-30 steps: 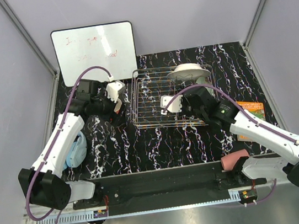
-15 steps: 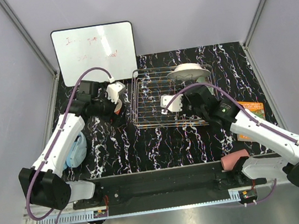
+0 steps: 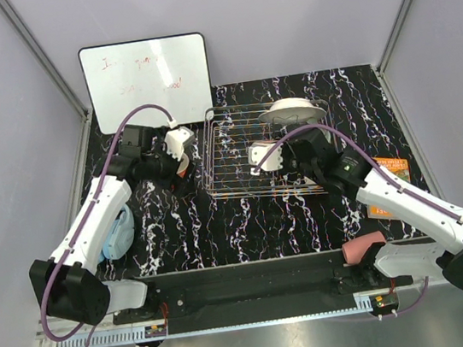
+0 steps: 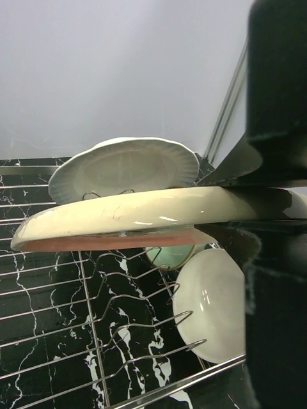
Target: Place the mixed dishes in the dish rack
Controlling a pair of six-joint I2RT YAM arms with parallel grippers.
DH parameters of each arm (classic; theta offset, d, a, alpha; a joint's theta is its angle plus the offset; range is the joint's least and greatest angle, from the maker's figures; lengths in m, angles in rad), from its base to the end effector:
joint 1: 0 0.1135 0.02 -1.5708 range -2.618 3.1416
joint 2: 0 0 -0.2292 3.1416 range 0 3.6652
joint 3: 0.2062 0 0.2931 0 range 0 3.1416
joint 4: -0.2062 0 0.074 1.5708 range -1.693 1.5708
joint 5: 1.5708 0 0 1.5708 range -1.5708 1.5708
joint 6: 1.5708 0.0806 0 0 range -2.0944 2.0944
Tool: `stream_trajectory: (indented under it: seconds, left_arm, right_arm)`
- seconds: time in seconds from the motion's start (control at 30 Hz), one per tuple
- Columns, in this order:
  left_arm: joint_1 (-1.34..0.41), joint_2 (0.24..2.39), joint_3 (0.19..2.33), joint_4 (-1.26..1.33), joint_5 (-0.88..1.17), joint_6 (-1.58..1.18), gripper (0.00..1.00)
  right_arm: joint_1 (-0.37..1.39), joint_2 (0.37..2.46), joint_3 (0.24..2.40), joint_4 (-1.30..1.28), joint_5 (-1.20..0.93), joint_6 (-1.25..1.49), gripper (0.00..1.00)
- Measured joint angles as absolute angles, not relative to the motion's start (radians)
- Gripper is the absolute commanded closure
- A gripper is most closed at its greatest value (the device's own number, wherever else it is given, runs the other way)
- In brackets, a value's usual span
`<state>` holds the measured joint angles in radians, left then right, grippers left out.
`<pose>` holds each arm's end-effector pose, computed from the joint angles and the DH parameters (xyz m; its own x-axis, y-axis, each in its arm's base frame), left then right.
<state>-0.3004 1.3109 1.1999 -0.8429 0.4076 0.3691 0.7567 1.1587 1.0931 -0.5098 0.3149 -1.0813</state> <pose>0.3139 -0.1307 0.2421 -0.5496 0.5170 -0.6562 0.7388 0.6675 -0.0929 0.2678 0.2186 0.2826 0.2233 -0.9433 -0.2457 -0.5673 0.0792 -0.8197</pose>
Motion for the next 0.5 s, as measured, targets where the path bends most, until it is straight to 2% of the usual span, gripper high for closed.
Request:
stream_trajectory:
  seconds: [0.5]
  left_arm:
    - [-0.297,1.311,1.188,-0.837,0.408,0.369,0.05]
  right_arm:
    - [0.756,1.054,1.093,-0.591,0.267,-1.057,1.00]
